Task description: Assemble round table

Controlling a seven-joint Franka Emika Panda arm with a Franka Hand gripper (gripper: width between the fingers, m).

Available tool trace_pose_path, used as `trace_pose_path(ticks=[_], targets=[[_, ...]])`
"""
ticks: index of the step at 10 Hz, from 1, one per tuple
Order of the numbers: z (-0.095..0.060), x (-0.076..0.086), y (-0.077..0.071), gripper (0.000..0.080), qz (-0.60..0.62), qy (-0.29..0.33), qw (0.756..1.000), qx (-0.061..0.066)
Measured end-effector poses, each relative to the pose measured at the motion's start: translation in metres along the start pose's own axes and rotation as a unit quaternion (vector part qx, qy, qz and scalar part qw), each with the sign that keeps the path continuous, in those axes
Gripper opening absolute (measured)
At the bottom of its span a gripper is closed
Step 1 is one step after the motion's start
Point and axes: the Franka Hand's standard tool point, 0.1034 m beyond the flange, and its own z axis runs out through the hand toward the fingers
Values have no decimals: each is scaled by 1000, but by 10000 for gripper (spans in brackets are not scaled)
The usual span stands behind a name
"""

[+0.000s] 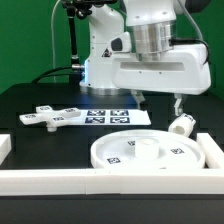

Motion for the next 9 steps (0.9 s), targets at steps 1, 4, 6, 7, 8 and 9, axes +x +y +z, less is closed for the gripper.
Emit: trace_pose_path(ticks=[1,4,6,7,8,9], targets=[[4,-5,-3,649,3,0,1000,0],[4,-3,0,649,-8,-11,1000,-2],[7,0,3,649,-56,-41,998,-9],[10,0,0,649,-85,-66,994,-12],[13,2,-5,649,-101,-85,991,-11],[12,1,-3,649,-102,-124,987,-16]])
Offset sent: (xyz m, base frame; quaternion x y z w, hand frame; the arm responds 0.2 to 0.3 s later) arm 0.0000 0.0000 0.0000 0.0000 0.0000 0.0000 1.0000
